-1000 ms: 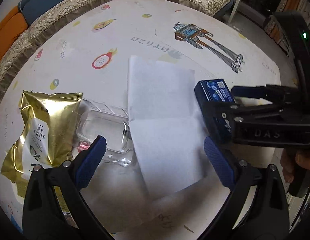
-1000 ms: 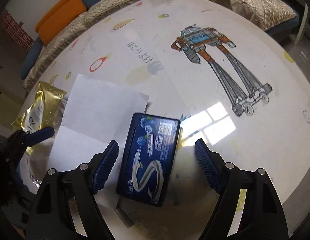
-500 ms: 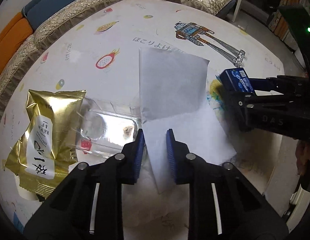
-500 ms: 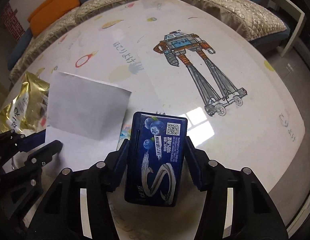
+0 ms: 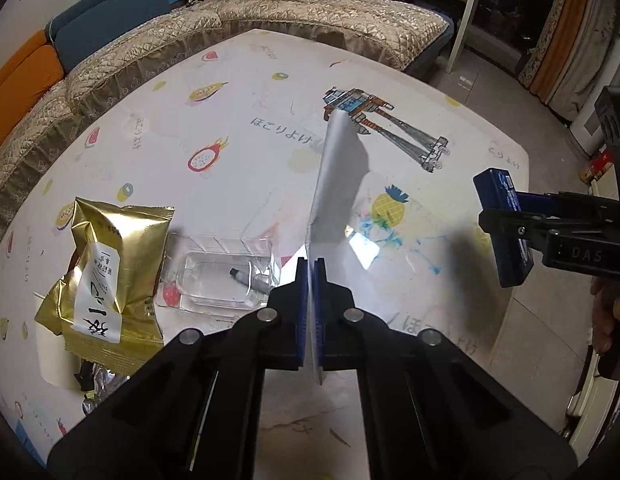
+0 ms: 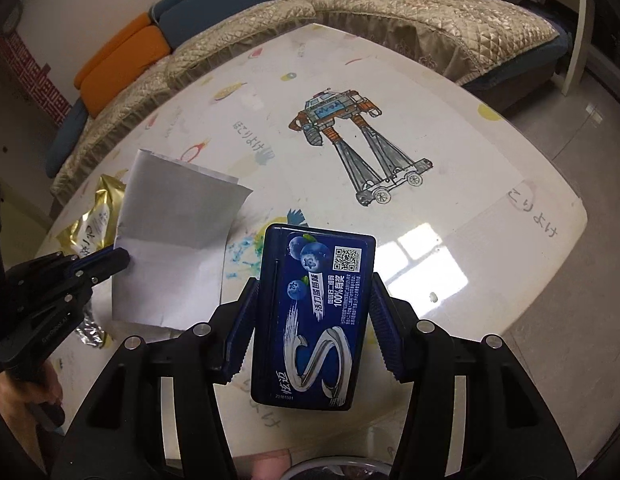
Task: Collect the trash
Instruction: 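Carry the gum tin and paper over the bin and release both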
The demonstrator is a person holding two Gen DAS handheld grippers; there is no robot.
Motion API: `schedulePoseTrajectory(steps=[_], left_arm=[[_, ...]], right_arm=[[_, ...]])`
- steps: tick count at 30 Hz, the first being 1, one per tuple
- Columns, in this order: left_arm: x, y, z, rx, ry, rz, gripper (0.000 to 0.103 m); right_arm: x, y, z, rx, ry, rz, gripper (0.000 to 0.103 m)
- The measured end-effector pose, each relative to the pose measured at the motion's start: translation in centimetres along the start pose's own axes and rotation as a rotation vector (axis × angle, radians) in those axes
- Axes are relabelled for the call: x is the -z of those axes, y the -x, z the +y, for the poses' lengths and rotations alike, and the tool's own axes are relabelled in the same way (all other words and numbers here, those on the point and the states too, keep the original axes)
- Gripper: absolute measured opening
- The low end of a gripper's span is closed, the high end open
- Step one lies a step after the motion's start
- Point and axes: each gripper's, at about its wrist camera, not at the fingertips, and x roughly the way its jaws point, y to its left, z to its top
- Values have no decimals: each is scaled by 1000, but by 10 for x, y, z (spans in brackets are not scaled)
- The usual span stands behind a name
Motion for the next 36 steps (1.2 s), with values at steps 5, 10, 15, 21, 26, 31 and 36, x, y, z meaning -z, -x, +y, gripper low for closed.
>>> schedulePoseTrajectory(steps=[5,10,15,21,26,31,36], left_arm=[[4,24,-16,37,-18,-27,0],[18,50,-45,70,-86,-46,0],[42,77,-81,128,-161,-61,0],[84,95,-132,174,-298,-33,0],[134,82,-164,236,-361,45,0],[186,51,-186,293,-370,153,0],[235,5,-207,273,-421,275,0]], right_arm=[[20,34,-6,-55,-6,-20,55],[60,75,-15,-77,12,-33,55],[109,108,-33,-105,-11,-43,55],[182,119,-50,-104,-36,9,55],[241,103,-72,-93,-94,92,55],[288,68,-87,-93,-147,193,55],[326,25,-98,-90,-200,286,55]])
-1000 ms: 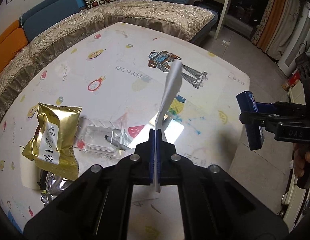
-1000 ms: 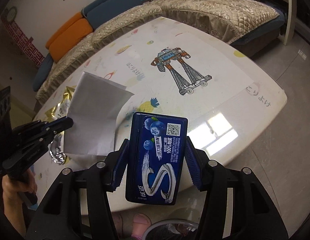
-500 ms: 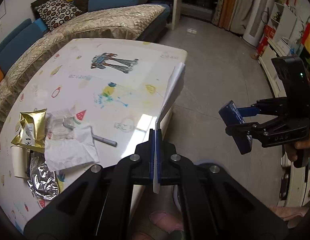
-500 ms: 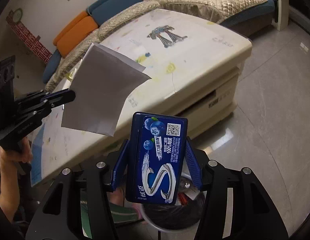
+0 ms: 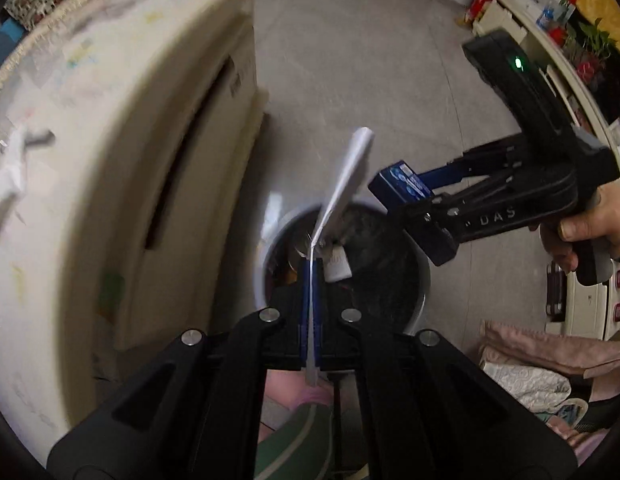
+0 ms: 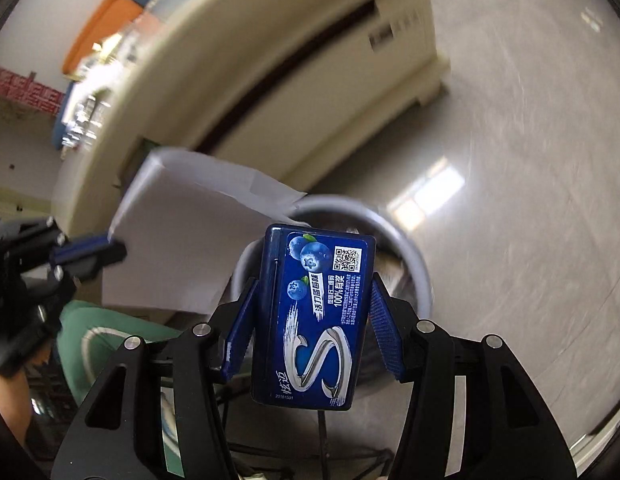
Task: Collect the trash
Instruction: 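Carry the gum tin and paper over the bin and release both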
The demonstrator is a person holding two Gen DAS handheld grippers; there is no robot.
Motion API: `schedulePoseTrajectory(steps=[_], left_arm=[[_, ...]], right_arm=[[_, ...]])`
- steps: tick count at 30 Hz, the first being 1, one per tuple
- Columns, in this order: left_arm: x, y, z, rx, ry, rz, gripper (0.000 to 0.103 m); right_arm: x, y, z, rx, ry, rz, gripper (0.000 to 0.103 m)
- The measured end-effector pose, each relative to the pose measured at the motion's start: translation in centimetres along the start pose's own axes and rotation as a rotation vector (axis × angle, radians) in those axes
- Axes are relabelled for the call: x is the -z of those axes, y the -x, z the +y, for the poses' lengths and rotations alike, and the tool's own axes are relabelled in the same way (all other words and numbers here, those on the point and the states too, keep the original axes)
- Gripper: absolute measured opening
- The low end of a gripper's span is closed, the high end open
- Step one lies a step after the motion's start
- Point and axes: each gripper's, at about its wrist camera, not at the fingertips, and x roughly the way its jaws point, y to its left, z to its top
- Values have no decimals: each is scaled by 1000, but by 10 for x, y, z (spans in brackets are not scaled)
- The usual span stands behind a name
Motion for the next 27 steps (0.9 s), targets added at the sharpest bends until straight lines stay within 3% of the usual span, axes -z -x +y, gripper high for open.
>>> schedulePoseTrajectory(steps=[6,9,10,12,19,20,27], left_arm=[[11,-56,-3,6,2,108,0],[14,-77,-2,-20,-6,152,7],[16,-82,0,-22,-1,162,13],[16,-86,2,-33,15,166,41],[15,-64,16,-70,39,108,49],[13,-59,15,-75,40,95,54],[11,17,39,-95,100,-73,58]], right_arm=[[12,-53,-18,40,-52,78,55],[16,-71,-26,66,-75,106,57],[16,-75,-30,74,-82,120,63],[17,-81,-36,92,-99,133,68],[13,-68,-50,74,-134,100,74],[13,-63,-50,62,-136,90,75],[-12,-16,-17,-19,-45,-16,75]])
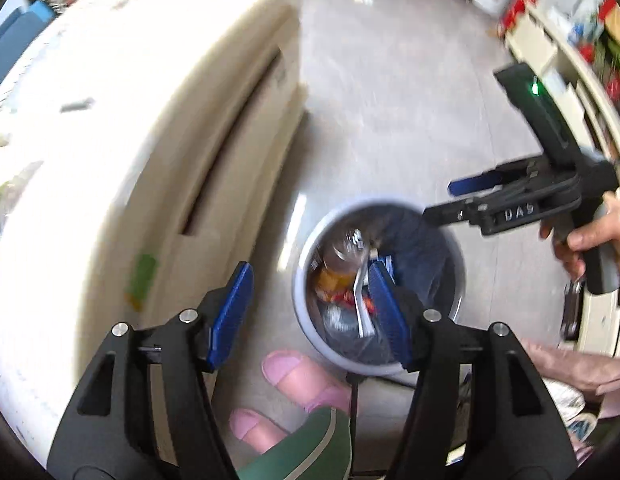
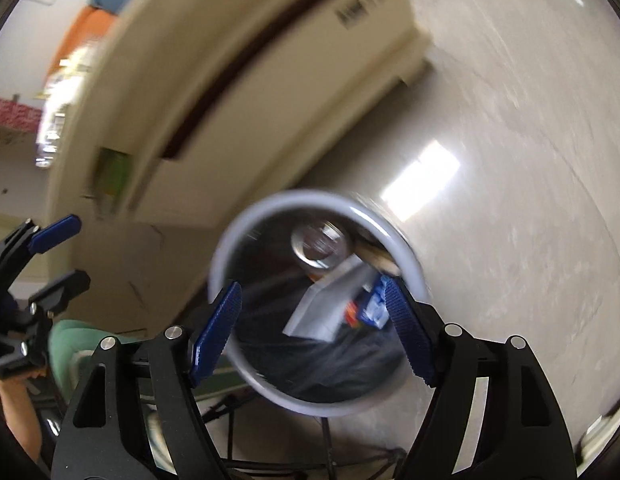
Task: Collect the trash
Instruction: 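Carry the gum tin and paper over the bin and release both, then grasp the white tissue with the right gripper while the left gripper grasps the foil wrapper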
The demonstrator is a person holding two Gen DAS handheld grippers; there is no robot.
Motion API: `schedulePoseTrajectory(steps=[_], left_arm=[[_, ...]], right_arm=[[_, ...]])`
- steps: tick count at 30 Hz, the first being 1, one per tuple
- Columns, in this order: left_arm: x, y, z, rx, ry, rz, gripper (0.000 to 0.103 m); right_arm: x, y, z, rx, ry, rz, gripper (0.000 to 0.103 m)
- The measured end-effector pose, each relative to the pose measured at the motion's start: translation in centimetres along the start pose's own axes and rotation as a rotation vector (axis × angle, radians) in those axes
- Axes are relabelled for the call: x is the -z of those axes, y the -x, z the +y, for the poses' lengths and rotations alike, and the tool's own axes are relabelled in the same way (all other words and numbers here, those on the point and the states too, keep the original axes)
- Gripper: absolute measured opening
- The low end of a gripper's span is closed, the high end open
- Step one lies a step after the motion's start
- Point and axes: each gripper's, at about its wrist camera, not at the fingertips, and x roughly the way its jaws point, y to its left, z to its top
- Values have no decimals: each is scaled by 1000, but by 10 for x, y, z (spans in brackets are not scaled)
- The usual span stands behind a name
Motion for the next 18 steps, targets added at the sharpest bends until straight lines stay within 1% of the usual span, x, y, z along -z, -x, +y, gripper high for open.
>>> schedulePoseTrajectory(steps=[2,5,6,10,12,13,16,18], left_arm=[[-2,20,16,-41,25,-38,58],[-2,52,47,-103,87,-93,70],[0,62,60,-129,112,-110,72],[9,92,114,-228,214,-145,74],[16,103,140,-283,261,-153,79],[19,105,149,-302,279,-154,79],[30,112,178,-309,335,-171,83],[33,113,191,-334,352,-176,84]], right_arm=[[-12,16,22,-30,58,-37,75],[-33,39,65,-58,170,-93,75],[-41,46,82,-67,205,-111,78],[-73,64,145,-99,342,-165,85],[-87,67,175,-98,413,-170,85],[-94,65,190,-95,443,-171,85],[-112,55,232,-90,524,-164,86],[-117,49,258,-84,572,-152,86]])
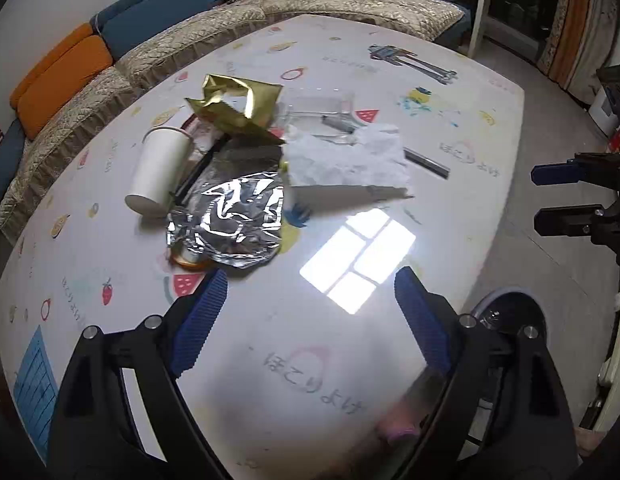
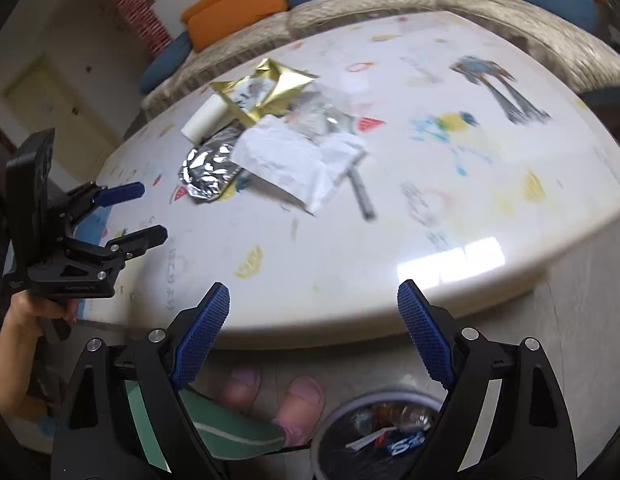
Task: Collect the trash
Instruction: 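Grasp the white tissue with the right gripper while the left gripper grasps the foil wrapper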
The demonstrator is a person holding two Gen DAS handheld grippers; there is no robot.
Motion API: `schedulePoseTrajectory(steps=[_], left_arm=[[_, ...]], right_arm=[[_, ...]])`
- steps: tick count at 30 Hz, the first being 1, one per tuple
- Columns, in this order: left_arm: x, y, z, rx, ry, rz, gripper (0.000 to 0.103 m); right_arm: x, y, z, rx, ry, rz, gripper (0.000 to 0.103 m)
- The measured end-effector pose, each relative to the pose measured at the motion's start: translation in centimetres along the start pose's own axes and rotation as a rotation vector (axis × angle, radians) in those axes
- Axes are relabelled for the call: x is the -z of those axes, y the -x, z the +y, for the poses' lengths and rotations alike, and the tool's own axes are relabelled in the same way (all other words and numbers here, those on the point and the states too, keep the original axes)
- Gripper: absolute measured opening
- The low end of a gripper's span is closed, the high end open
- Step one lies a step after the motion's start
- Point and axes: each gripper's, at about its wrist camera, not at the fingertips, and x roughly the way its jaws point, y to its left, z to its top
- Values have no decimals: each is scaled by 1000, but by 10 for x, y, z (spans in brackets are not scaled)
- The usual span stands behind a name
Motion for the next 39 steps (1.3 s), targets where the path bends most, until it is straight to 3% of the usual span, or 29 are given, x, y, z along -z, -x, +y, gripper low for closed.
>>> schedulePoseTrajectory(steps=[8,17,18,20,22,23,25,27,30,39], left_arm=[[-23,-28,55,-54,0,10,87],[-41,-77,67,-77,-50,72,87],[-42,-81,67,-71,-49,77,87],[-42,-88,67,-62,-53,82,86],[-42,-94,68,-50,-45,92,78],[-42,-97,68,-44,-36,96,76],[-42,-98,70,-42,-22,87,70],[-42,-97,73,-40,-5,86,59],[-42,-95,78,-20,16,87,43],[-39,-84,71,-18,-12,49,11]], right_arm=[[-62,-63,44,4,115,28,86],[-94,-124,63,116,270,80,84],[-95,-129,64,132,293,81,82],[-97,-140,64,158,317,101,70],[-99,-151,62,188,328,132,53],[-100,-153,60,183,321,123,50],[-103,-153,56,178,298,112,23],[-106,-150,48,157,261,114,11],[-108,-144,40,129,226,95,10],[-109,-118,41,61,176,55,10]])
